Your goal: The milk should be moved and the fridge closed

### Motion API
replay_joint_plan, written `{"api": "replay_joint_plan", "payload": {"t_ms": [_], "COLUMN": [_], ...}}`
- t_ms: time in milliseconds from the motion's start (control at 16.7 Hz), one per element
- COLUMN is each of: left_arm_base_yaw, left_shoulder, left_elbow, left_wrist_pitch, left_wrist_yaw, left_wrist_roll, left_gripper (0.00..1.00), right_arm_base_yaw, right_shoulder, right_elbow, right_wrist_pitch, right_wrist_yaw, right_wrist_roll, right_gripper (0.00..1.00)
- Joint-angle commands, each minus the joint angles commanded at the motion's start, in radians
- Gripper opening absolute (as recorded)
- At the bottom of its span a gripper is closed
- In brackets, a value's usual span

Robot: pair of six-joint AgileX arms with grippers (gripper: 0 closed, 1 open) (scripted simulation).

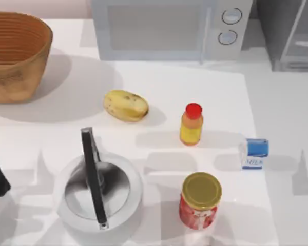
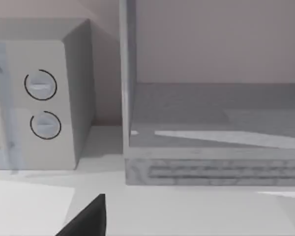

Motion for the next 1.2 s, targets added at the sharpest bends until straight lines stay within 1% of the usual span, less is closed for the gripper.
{"api": "replay_joint_plan", "payload": {"t_ms": [180, 240, 360, 480, 900, 1080, 1200], "left_arm_base_yaw": [0.0, 0.0, 0.0, 0.0, 0.0, 0.0, 0.0], "left_shoulder": [0.0, 0.0, 0.0, 0.0, 0.0, 0.0, 0.0], "left_elbow": [0.0, 0.0, 0.0, 0.0, 0.0, 0.0, 0.0], "left_wrist_pitch": [0.0, 0.0, 0.0, 0.0, 0.0, 0.0, 0.0], "left_wrist_yaw": [0.0, 0.0, 0.0, 0.0, 0.0, 0.0, 0.0], "left_wrist_roll": [0.0, 0.0, 0.0, 0.0, 0.0, 0.0, 0.0], "left_gripper": [1.0, 1.0, 1.0, 1.0, 1.0, 1.0, 1.0], "right_arm_base_yaw": [0.013, 0.035, 0.111, 0.22, 0.65, 0.802, 0.875], "right_shoulder": [0.012, 0.031, 0.093, 0.178, 0.54, 0.668, 0.728], "right_elbow": [0.001, 0.003, 0.008, 0.014, 0.022, 0.022, 0.023], "right_wrist_pitch": [0.013, 0.033, 0.098, 0.186, 0.522, 0.637, 0.692], "right_wrist_yaw": [0.013, 0.035, 0.112, 0.223, 0.663, 0.811, 0.881], "right_wrist_roll": [0.0, 0.0, 0.0, 0.001, 0.005, 0.011, 0.015], "right_gripper": [1.0, 1.0, 1.0, 1.0, 1.0, 1.0, 1.0]}}
